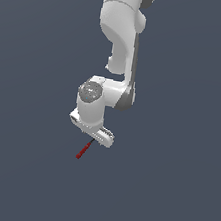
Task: Pick up the object and move it to a goal position.
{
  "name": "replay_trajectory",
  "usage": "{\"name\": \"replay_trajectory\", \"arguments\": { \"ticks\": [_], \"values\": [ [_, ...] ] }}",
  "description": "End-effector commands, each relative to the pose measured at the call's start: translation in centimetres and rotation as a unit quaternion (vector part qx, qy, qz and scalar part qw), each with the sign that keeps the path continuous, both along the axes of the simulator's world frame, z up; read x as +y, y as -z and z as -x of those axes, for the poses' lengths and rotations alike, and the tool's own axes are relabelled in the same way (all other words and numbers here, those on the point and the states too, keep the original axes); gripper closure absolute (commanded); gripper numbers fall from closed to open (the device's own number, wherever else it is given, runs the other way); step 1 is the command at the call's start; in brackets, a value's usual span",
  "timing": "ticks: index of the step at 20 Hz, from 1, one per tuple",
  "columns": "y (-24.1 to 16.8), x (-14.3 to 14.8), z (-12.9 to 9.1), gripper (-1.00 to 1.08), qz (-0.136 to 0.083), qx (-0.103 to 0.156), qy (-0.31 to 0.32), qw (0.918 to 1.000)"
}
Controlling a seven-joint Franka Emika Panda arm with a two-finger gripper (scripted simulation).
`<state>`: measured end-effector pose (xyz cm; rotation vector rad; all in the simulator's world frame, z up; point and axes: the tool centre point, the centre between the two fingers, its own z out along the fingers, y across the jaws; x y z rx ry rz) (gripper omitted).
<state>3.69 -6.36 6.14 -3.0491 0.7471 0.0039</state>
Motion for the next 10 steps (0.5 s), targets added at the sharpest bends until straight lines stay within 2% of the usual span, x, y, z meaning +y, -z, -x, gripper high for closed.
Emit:
{"name": "replay_trajectory", "arguments": {
  "ticks": [1,10],
  "values": [
    [0.4,-0.4,-0.2,-0.92,0.001,-0.001,0.009,1.0000],
    [1.7,-0.4,-0.1,-0.92,0.001,0.000,0.009,1.0000]
  ]
}}
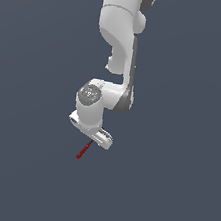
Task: Pick up the object and move it to a goal position.
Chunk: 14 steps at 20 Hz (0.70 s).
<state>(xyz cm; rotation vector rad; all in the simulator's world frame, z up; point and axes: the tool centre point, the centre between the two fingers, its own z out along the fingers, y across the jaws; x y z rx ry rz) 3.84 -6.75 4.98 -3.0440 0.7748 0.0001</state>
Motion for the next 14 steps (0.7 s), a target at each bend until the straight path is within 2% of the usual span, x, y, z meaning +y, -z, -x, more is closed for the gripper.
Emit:
{"name": "replay_trajectory", "arguments": {
  "ticks": [1,7,12,13,14],
  "values": [
    [1.0,0.0,0.1,-0.92,0.000,0.001,0.000,1.0000],
    [3.8,0.0,0.1,-0.92,0.000,0.000,0.002,1.0000],
    [4.4,-0.1,0.0,-0.92,0.000,0.000,0.002,1.0000],
    [4.4,-0.1,0.0,1.08,0.000,0.000,0.002,1.0000],
    [4.4,-0.1,0.0,1.08,0.000,0.000,0.002,1.0000]
  ]
}}
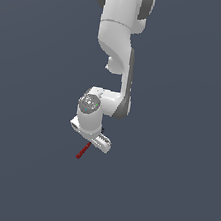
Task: Pick up the object and move it to a goal position.
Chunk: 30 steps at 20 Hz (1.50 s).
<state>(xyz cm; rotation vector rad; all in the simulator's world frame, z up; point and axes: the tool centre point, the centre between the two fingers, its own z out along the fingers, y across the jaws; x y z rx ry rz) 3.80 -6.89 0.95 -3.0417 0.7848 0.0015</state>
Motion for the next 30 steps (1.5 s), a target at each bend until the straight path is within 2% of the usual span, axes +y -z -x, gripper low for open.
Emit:
{"name": "replay_trajectory", "arguments": {
  "ticks": [1,8,17,23,30],
  "values": [
    [0.3,0.1,-0.1,1.08,0.000,0.000,-0.001,1.0000],
    [0.3,0.1,-0.1,1.08,0.000,0.000,-0.001,1.0000],
    [-2.1,-0.3,-0.1,1.08,0.001,-0.001,0.000,1.0000],
    [-6.5,-0.8,-0.2,1.08,0.000,-0.001,0.000,1.0000],
    [-14.4,-1.7,-0.4,1.08,0.000,-0.001,0.000,1.0000]
  ]
}}
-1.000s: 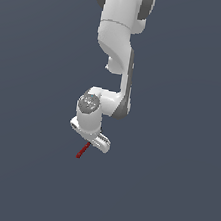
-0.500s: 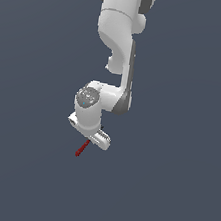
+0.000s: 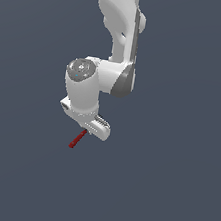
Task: Pick up the object and move it to a goal position.
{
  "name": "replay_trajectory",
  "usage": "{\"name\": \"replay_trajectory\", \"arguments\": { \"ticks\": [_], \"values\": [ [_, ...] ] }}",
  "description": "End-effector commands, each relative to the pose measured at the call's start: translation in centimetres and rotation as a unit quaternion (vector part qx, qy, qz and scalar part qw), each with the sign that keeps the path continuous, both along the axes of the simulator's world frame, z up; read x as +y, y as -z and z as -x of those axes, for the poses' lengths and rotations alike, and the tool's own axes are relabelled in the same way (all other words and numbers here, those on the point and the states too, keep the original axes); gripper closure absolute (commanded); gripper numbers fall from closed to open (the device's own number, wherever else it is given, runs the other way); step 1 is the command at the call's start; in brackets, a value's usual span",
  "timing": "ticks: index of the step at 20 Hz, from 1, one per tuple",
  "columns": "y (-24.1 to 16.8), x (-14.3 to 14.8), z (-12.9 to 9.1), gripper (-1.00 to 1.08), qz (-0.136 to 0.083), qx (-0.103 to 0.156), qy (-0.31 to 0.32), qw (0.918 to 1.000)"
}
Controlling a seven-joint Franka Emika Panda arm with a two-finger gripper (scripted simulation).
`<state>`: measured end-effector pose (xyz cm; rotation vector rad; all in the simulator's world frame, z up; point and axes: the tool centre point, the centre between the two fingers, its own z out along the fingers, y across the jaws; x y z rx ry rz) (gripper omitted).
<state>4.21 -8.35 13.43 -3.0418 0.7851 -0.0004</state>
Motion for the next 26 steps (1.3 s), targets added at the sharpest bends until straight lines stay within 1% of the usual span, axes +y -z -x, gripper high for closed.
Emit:
{"name": "replay_trajectory", "arguments": {
  "ticks": [1,9,14,20,26],
  "values": [
    [-3.1,-0.3,-0.1,1.08,0.000,0.000,0.000,1.0000],
    [-12.2,-1.3,-0.6,1.08,0.000,0.000,0.000,1.0000],
    [-16.2,-1.8,-0.9,1.08,0.000,0.000,-0.001,1.0000],
    [-19.0,-2.0,-1.2,1.08,0.000,0.000,-0.001,1.0000],
    [-19.7,-2.1,-1.4,1.08,0.000,0.000,-0.001,1.0000]
  ]
}}
